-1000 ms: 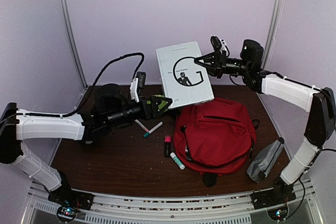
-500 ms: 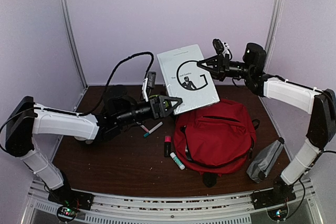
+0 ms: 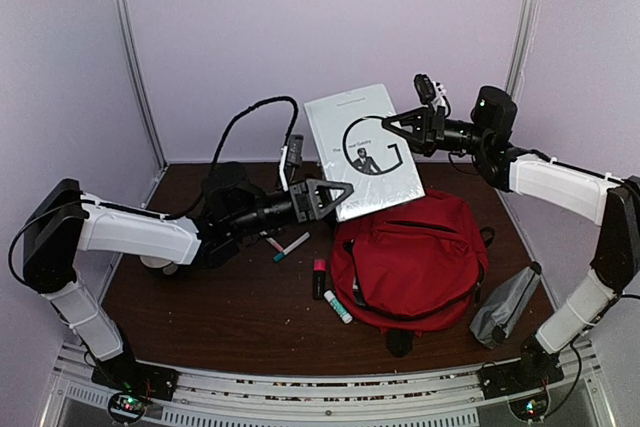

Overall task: Pack the student bag
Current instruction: Pass from the right arm to the left

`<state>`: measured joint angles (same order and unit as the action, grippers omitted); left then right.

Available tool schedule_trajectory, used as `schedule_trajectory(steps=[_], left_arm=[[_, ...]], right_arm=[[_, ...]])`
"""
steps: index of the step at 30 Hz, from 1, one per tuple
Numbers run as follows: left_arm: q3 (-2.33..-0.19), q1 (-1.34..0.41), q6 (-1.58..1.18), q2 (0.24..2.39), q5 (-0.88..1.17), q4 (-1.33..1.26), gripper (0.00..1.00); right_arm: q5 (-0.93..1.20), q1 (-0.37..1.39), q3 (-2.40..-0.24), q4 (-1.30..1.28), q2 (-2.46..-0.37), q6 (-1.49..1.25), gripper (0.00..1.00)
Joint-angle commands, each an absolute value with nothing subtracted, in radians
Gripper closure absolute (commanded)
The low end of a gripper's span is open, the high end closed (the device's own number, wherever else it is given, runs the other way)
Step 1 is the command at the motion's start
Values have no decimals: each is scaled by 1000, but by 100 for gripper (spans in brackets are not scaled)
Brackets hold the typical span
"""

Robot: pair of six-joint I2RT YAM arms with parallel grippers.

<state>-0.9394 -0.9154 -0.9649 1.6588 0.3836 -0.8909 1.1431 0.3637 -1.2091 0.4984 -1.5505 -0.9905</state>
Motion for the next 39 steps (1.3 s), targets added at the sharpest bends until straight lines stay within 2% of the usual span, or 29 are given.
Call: schedule_trajectory(steps=[1,4,9,15,17,19,21,26,29,35,39], left_arm=[[-967,-915,-980,1654,391,-982,49],[-974,-914,-969,1656,388,-977,49],[-991,-914,-979,1679,395,-991,59],[-1000,-914,-996,1696,405,-1020,74],[-1007,-914,-999,1700,414,-1020,82],[-1013,-915,-1001,1704,419,-1020,88],[-1014,-914,-999,1701,422,-1019,94],[-966,-910,-984,1659,433,-983,99],[-910,-890,-984,1617,446,-940,100],[-808,-818,-979,1499,538,-785,100],[-794,-775,-860,1375,576,-502,100]], right_arm=[[1087,360,-1191,619,-1480,-999,99],[1067,360,-1173,632,-1474,-1016,99],[1048,362,-1145,704,-1477,-1093,97],[1036,361,-1117,713,-1474,-1107,97],[1029,363,-1101,717,-1468,-1104,96],[1035,362,-1100,703,-1465,-1086,92],[1058,355,-1115,659,-1464,-1049,83],[1074,278,-1135,409,-1405,-848,57],[1042,246,-1114,199,-1317,-640,47],[957,250,-1175,-453,-1164,52,45],[805,325,-1218,-827,-1103,467,47]])
